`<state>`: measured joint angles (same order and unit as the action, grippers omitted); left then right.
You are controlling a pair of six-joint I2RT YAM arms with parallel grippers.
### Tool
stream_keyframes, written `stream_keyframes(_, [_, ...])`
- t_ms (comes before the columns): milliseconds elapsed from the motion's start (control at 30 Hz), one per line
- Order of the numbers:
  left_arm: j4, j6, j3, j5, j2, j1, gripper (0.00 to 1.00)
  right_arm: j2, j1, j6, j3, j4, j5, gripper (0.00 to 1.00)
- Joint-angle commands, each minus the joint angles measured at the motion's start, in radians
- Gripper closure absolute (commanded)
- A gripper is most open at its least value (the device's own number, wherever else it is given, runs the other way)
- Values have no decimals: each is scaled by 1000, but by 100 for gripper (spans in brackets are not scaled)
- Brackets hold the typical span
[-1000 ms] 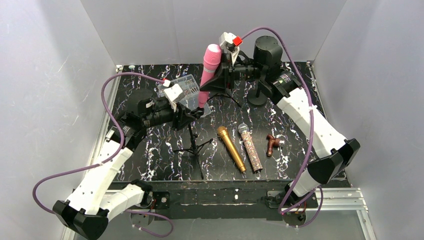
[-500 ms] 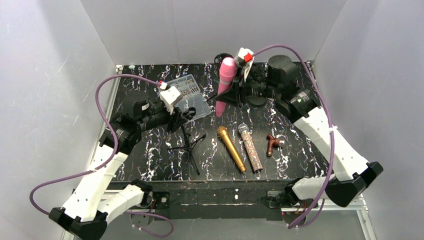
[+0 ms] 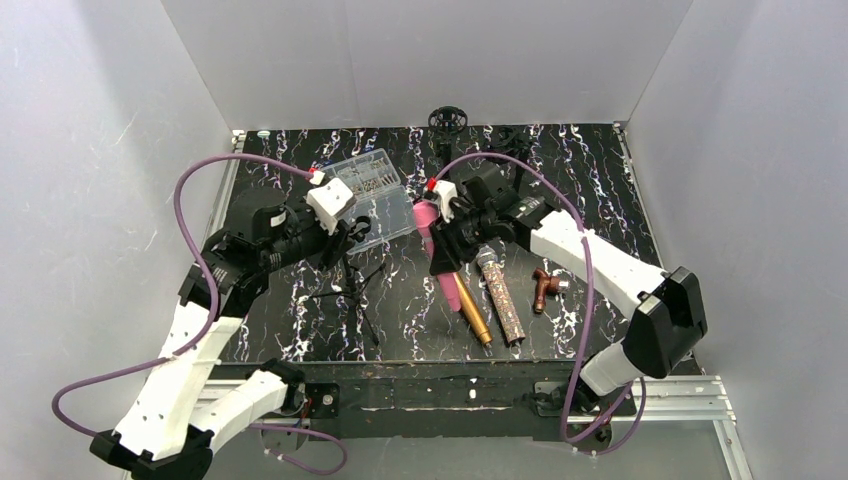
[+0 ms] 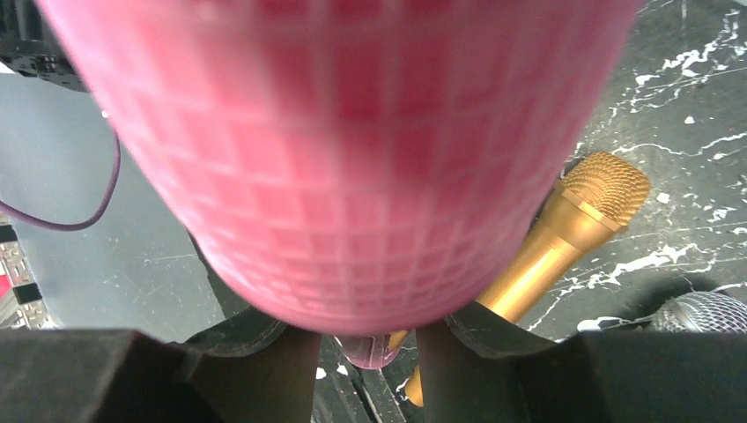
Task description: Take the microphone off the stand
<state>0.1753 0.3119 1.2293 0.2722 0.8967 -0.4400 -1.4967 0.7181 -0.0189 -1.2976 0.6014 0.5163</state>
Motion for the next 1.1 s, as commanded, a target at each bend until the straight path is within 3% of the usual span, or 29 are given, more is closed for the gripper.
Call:
stream_keyframes(0, [70,118,37,-79,3,9,100,-26,38,-22,2,-9,-27,99])
stream_keyframes(433, [105,149,35,-129,-11,19,100,-249,74,-127,-39,-25,16,99])
stream_keyframes(667, [188,144,88,-162,23,20,100,-308,96,-187,-40,-21,-71,99])
stream_keyframes(1067, [184,143,107,-161,18,20,100,-352,127,-247,7,-31,-106,99])
